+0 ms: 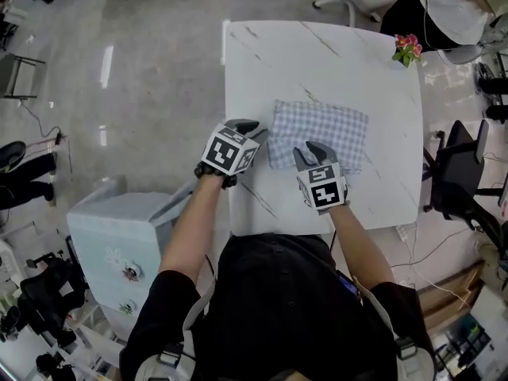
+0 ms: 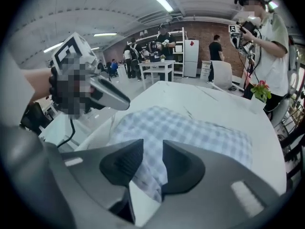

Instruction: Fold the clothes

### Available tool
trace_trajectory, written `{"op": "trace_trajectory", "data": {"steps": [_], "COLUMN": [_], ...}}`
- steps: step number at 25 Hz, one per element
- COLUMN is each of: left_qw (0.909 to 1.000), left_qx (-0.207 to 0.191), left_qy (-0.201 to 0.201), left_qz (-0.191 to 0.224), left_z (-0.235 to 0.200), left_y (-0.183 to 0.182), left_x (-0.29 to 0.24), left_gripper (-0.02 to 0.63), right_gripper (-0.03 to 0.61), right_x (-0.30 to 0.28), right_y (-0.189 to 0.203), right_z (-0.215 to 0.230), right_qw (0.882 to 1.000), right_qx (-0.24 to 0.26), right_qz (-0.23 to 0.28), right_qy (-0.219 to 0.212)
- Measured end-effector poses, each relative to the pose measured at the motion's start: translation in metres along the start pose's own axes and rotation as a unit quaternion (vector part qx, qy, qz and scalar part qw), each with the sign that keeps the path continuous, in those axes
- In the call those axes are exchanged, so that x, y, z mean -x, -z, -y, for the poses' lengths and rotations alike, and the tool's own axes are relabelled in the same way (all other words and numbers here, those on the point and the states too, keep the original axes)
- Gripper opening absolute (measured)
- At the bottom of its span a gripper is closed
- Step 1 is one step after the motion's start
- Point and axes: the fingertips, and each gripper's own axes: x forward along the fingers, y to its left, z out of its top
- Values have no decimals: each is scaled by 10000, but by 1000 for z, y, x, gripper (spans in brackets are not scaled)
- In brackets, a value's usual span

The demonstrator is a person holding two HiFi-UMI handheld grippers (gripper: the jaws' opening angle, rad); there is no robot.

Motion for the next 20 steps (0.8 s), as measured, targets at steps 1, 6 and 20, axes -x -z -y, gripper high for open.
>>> {"op": "trace_trajectory", "data": {"steps": [1, 6, 20], "left_qw": [10000, 9990, 9903], "left_qx": [85, 433, 1098], "left_qy": [20, 61, 275], "left_qz": [-9, -27, -810], "left_z": [-2, -8, 16], "left_y": [-4, -22, 5], "left_x": [-7, -32, -80], "left_gripper": [118, 118, 133], "right_gripper": [127, 109, 89], "right_x": [-4, -15, -13], "right_y": [6, 30, 54], "right_z": [2, -1, -3], "right_qw": [10000, 9988, 9952], "right_qx": [-2, -129, -207], "right_qz": [-81, -385, -662], "right_qy": [-15, -261, -693]}}
